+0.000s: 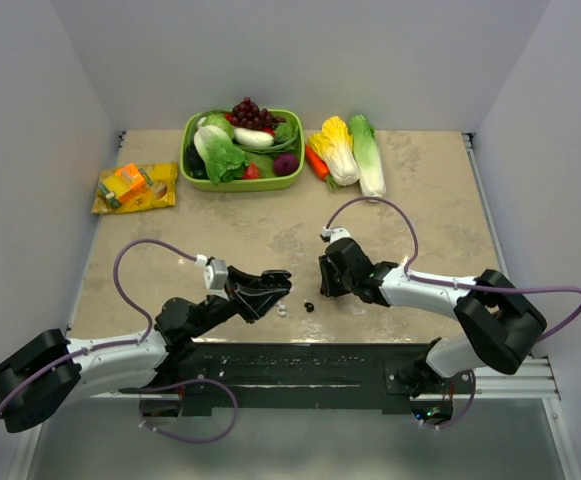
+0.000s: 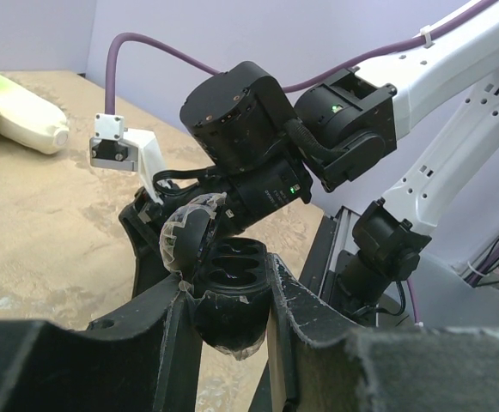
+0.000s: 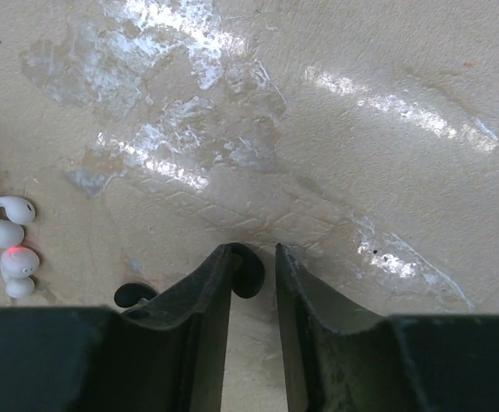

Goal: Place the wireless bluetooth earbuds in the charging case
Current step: Adjust the earbud at the center of the board.

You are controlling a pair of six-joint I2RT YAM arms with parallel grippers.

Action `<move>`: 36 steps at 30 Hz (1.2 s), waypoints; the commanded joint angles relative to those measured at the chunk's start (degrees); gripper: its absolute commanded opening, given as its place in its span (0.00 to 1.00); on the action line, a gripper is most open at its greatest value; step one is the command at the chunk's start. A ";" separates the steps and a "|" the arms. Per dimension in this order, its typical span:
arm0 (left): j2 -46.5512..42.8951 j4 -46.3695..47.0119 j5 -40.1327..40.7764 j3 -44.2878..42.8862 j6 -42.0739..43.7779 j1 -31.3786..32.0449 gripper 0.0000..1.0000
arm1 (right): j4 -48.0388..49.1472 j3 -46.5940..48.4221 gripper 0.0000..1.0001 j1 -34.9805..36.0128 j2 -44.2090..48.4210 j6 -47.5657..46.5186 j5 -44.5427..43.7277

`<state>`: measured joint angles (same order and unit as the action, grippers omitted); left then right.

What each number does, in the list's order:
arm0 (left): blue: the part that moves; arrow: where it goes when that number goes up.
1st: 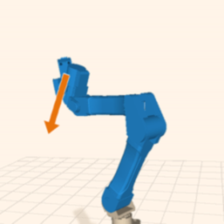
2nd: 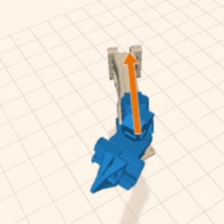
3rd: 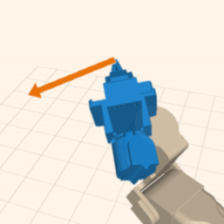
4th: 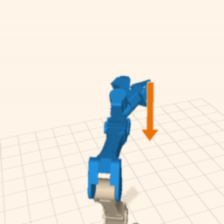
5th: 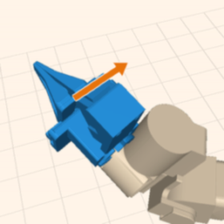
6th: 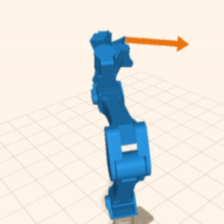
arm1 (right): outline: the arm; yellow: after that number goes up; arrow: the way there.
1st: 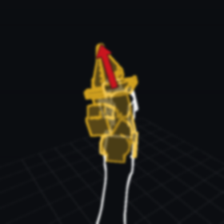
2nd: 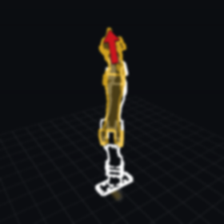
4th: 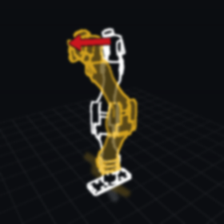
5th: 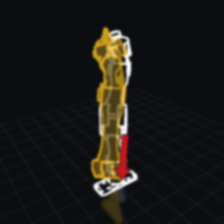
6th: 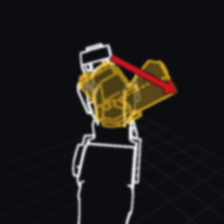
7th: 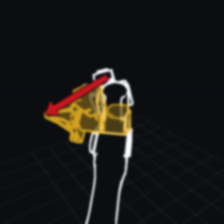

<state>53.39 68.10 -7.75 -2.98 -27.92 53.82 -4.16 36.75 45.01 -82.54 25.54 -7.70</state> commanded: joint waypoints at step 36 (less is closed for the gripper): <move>-0.30 5.03 -0.95 5.62 -0.73 0.49 0.00 | -2.25 -1.25 0.36 0.60 4.76 5.40 4.10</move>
<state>53.41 68.95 -8.34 -2.98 -28.14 53.82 -5.58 34.85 45.39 -77.73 31.27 -3.49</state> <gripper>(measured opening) 0.349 0.357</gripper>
